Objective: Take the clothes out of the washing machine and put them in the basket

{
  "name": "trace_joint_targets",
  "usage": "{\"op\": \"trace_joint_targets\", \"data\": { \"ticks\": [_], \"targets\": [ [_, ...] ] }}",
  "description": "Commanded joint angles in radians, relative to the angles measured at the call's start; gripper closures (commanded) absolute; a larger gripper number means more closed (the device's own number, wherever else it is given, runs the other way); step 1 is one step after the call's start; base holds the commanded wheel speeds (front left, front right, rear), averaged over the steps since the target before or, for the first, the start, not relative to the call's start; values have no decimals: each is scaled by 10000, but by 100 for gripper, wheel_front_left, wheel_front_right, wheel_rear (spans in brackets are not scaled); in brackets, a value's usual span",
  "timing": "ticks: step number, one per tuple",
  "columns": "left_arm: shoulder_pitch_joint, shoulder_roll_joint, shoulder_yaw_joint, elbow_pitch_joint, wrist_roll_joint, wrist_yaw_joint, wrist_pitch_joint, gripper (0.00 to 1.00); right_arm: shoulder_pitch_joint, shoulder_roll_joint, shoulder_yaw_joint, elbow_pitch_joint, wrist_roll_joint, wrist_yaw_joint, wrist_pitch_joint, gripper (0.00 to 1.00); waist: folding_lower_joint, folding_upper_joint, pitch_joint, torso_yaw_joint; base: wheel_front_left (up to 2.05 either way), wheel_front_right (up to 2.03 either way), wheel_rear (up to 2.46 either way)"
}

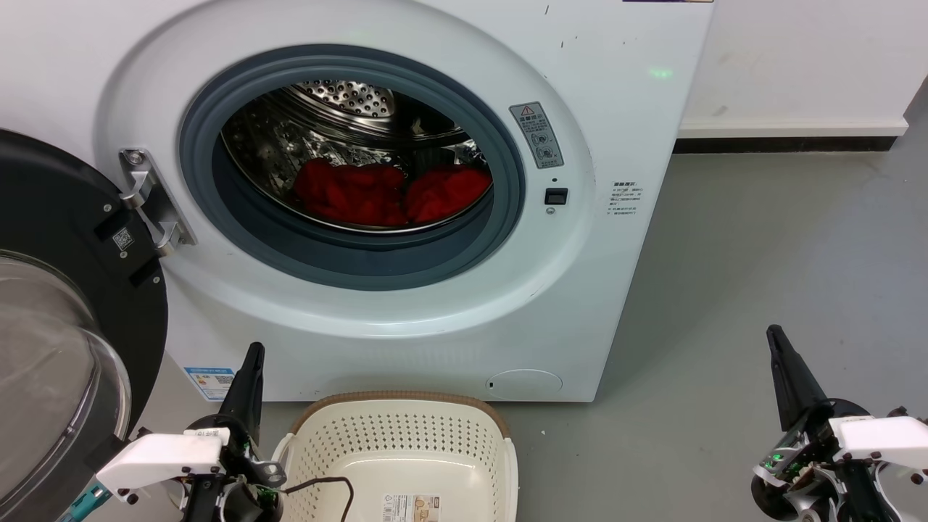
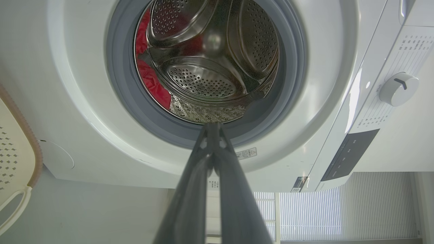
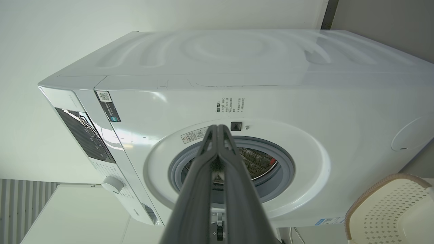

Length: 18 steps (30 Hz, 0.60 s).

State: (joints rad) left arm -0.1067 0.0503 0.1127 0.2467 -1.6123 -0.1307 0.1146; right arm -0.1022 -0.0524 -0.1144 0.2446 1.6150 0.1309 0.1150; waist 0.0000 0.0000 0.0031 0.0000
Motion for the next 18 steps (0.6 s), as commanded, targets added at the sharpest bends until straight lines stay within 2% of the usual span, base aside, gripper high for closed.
{"op": "trace_joint_targets", "data": {
  "ticks": [1,18],
  "targets": [
    [-56,-3,30,-8,-14,-15,19,100,-121,33,1,17,-47,-3,6,100,0,0,0,0,0,0,0],
    [-56,-3,30,-8,-14,-15,20,100,-121,33,2,17,-46,-3,5,100,0,0,0,0,0,0,0]
  ]
}}
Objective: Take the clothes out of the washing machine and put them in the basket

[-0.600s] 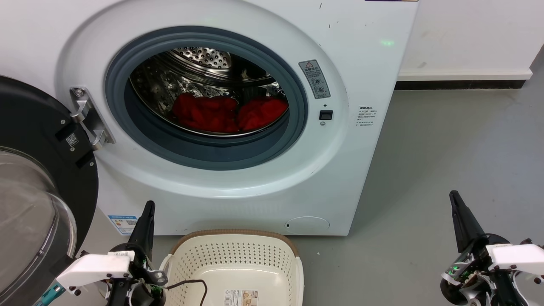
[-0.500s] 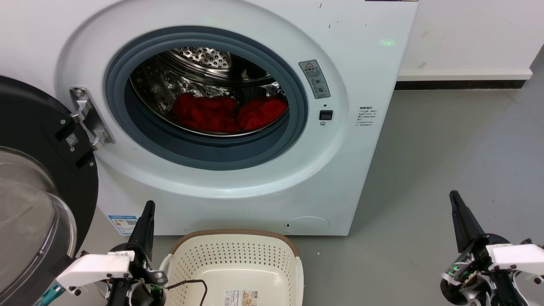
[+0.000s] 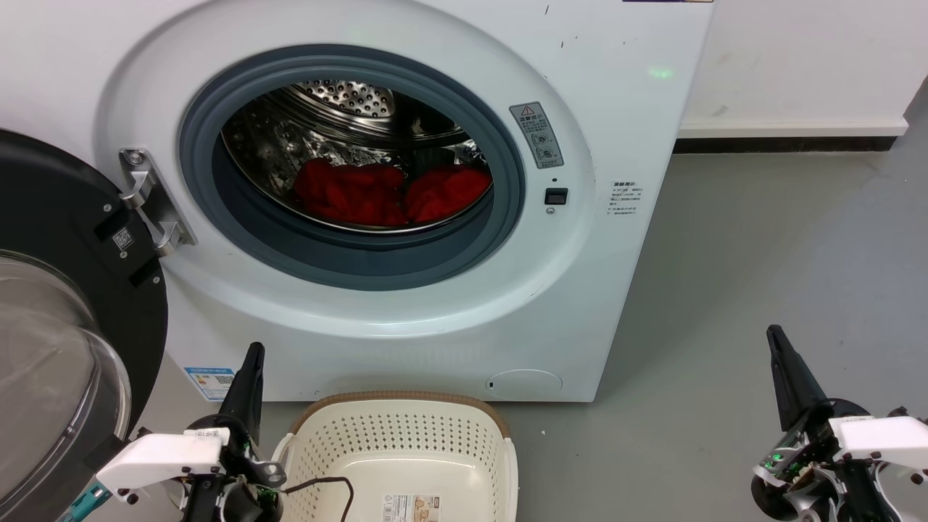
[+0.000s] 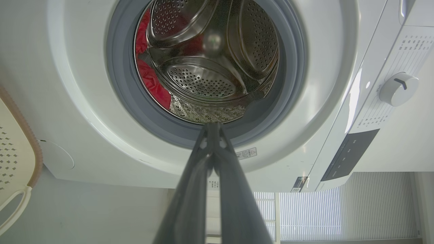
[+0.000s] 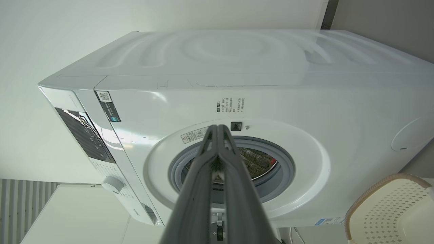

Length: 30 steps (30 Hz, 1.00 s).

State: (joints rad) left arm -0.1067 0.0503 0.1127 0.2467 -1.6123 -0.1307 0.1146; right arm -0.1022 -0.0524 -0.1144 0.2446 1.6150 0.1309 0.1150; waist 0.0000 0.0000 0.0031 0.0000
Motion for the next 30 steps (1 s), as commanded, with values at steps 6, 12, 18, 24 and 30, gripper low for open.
{"op": "trace_joint_targets", "data": {
  "ticks": [6,12,18,24,30],
  "targets": [
    [-56,-3,30,-8,-14,-15,20,100,-121,33,3,17,-46,-3,5,100,0,0,0,0,0,0,0],
    [-56,-3,30,-8,-14,-15,19,100,-121,33,3,17,-46,-3,4,100,0,0,0,0,0,0,0],
    [13,0,-7,30,2,0,-9,0,16,0,4,19,-2,0,-6,0,0,0,1,0,0,0,0],
    [268,-20,-96,183,52,0,-181,0,251,8,111,163,-101,-2,-177,0,0,0,6,-3,0,0,0],
    [352,-18,-139,61,213,0,-484,0,311,9,208,45,-336,-2,-482,0,0,0,18,-9,0,0,0]
  ]
}}
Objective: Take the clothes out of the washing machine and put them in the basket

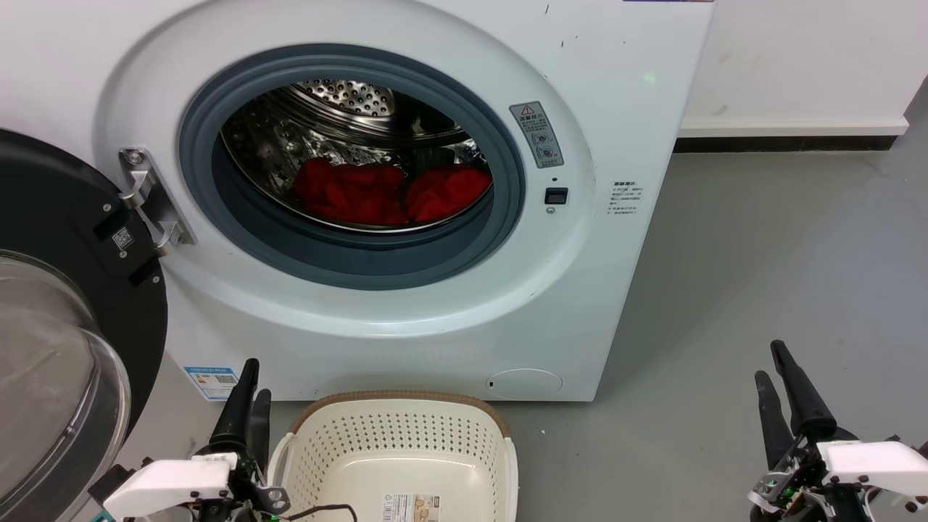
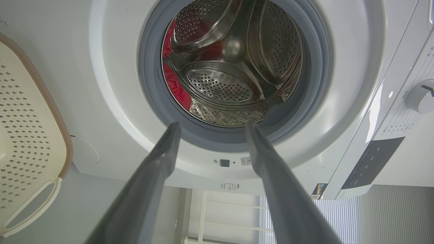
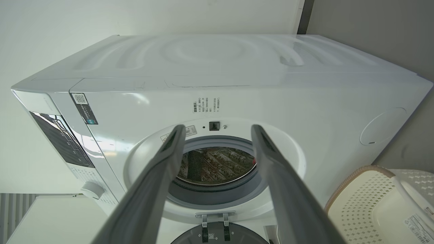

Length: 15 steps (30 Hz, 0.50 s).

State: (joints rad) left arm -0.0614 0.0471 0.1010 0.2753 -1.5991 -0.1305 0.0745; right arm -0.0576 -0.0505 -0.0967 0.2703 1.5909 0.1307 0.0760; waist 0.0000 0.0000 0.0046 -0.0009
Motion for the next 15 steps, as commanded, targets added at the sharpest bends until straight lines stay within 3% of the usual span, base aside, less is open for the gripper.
{"op": "trace_joint_targets", "data": {
  "ticks": [1,8,15],
  "targets": [
    [-90,15,-29,-240,133,-2,-133,0,-126,-10,26,-211,-142,0,-140,0,0,0,4,-2,0,0,0],
    [-43,18,189,-293,895,-2,-457,0,-118,-9,-42,-145,-667,0,-464,0,0,0,7,-6,0,0,0],
    [-26,21,682,-403,1819,-2,-753,0,-221,-9,-328,-106,-2240,0,-762,0,0,0,15,-17,0,0,0]
  ]
}}
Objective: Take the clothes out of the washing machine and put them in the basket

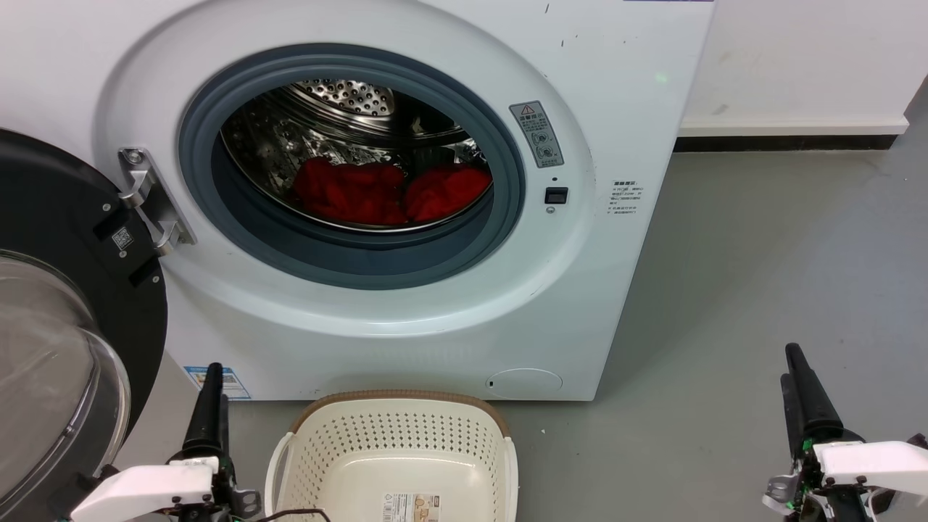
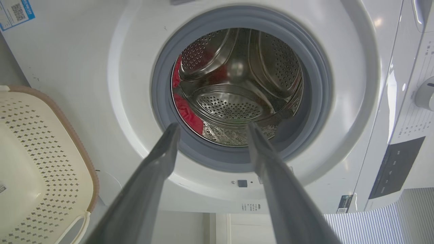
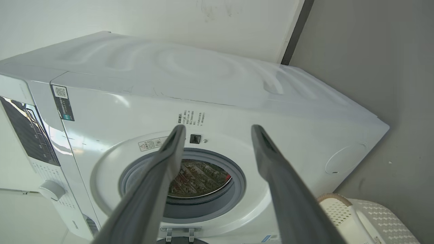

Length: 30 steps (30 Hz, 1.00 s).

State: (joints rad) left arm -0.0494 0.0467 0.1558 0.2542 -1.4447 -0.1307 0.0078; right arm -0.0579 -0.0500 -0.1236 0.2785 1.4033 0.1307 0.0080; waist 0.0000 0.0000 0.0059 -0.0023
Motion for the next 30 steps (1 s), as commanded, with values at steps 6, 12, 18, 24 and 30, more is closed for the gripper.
{"op": "trace_joint_targets", "data": {
  "ticks": [6,12,18,24,30],
  "targets": [
    [-242,26,594,-495,1459,23,-325,0,-278,-15,-176,-713,-2187,0,-321,0,0,0,28,-21,0,0,0],
    [-284,28,692,-1022,2441,275,-514,0,-274,-15,-27,-1459,-3915,0,-510,0,0,0,66,-36,0,0,0],
    [-130,31,502,-1764,3545,460,-726,0,-196,-15,317,-2158,-5626,0,-724,0,0,0,96,-56,0,0,0],
    [34,32,151,-2453,4917,727,-930,0,-153,-14,612,-2666,-7036,0,-928,0,0,0,120,-90,0,0,0],
    [139,33,-294,-2991,6230,985,-1117,0,-111,-13,803,-3035,-8284,0,-1112,0,0,0,143,-122,0,0,0]
  ]
}}
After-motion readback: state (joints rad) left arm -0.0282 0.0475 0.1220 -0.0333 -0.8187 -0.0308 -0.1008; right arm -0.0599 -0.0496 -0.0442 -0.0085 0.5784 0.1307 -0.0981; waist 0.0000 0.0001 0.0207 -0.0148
